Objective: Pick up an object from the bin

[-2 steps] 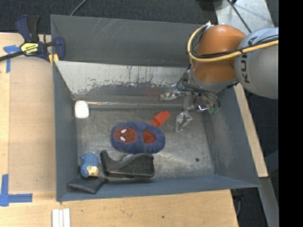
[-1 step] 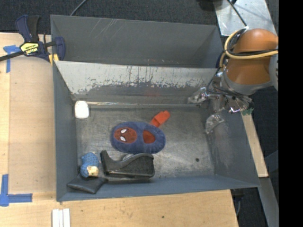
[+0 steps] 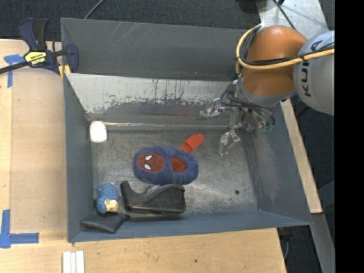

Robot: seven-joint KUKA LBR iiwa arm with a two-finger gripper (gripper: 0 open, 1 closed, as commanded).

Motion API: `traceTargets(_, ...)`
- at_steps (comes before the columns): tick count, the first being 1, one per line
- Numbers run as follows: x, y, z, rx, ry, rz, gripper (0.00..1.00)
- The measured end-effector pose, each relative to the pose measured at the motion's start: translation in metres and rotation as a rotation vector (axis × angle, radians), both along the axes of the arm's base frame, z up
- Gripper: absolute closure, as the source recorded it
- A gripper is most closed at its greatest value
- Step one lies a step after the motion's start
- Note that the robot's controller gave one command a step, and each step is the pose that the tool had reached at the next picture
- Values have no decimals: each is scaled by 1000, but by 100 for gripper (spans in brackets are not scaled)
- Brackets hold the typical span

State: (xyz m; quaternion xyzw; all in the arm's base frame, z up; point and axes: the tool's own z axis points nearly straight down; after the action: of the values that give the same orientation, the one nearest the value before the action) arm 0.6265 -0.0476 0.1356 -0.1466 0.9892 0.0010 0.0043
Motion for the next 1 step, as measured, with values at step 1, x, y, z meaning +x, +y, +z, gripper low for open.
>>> traceTargets(1,-1,65,-61,-6,1,177,0)
